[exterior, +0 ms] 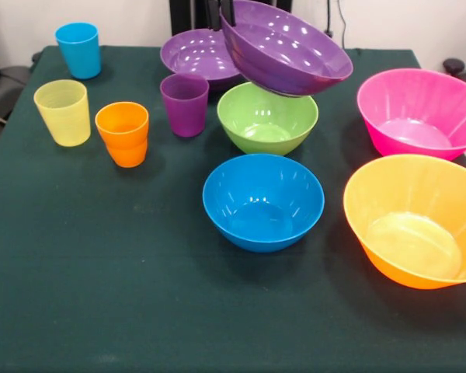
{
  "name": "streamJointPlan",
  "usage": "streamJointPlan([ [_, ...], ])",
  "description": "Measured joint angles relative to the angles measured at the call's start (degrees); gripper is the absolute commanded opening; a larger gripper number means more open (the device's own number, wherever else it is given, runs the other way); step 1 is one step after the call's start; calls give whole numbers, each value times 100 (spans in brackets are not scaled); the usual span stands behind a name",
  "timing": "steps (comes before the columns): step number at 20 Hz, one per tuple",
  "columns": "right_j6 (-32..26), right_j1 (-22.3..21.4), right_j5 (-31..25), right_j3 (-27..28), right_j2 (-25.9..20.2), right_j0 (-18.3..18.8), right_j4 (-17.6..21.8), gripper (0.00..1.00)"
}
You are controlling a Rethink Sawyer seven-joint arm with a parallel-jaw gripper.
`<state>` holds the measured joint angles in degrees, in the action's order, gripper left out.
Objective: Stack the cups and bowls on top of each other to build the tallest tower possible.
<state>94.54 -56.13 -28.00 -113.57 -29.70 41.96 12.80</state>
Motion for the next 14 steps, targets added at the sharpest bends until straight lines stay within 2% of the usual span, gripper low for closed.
streamJointPlan([
  [5,0,1,-488,219,399,-408,19,0],
  [10,0,13,-1105,472,608,-784,33,0],
  [14,0,104,-1341,782,686,-957,37,0],
])
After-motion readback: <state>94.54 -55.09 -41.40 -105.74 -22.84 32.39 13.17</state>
